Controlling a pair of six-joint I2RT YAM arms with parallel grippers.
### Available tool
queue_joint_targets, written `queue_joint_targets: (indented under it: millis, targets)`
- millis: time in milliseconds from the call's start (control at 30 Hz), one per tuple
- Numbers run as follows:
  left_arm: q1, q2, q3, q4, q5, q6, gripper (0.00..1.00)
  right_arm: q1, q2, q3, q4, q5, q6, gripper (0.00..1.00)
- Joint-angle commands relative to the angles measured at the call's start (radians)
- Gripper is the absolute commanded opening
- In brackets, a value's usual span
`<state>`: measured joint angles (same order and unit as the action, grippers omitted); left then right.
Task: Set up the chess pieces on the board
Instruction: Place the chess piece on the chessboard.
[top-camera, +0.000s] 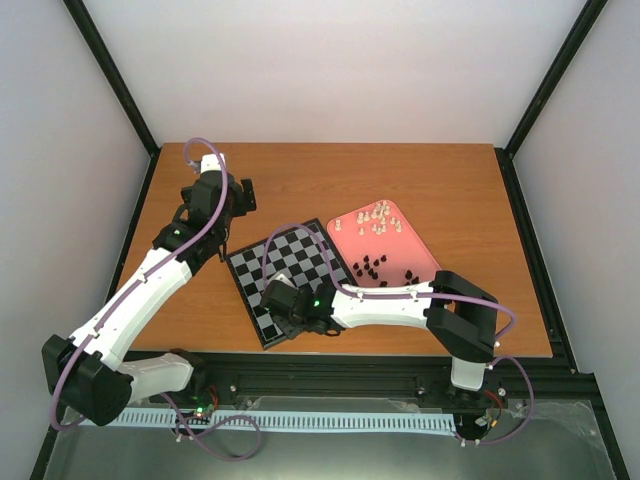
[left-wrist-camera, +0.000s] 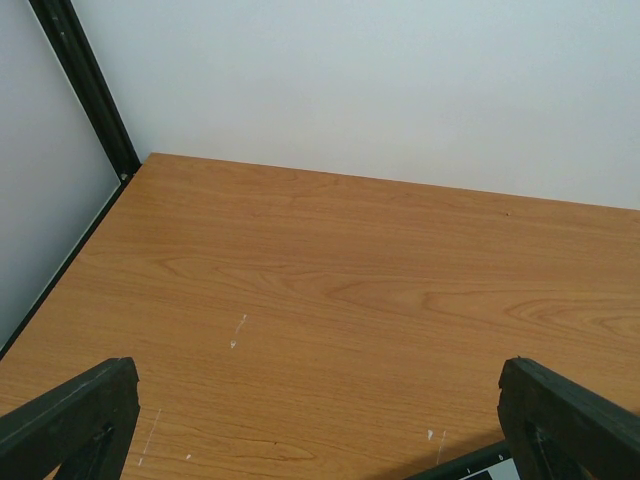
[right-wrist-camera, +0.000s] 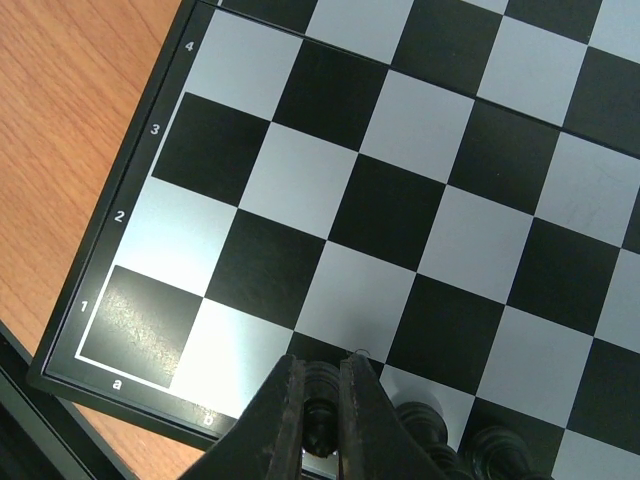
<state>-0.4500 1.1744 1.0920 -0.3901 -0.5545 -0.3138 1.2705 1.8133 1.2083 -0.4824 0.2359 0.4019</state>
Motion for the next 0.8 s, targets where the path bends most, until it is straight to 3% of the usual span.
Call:
queue_joint_targets:
  millis: [0, 467, 767]
  targets:
    - [-0.008, -0.001, 0.006, 0.006, -0.006, -0.007, 1.00, 0.009, 0.017, -0.009, -0.001, 0.022, 0.012, 0.04]
    - [-0.008, -0.011, 0.005, 0.007, -0.006, -0.004, 1.00, 0.009, 0.023, -0.009, -0.001, 0.037, 0.010, 0.17]
    - [-0.008, -0.014, 0.006, 0.008, -0.003, -0.002, 1.00, 0.009, 0.002, -0.010, 0.006, 0.028, 0.006, 0.21]
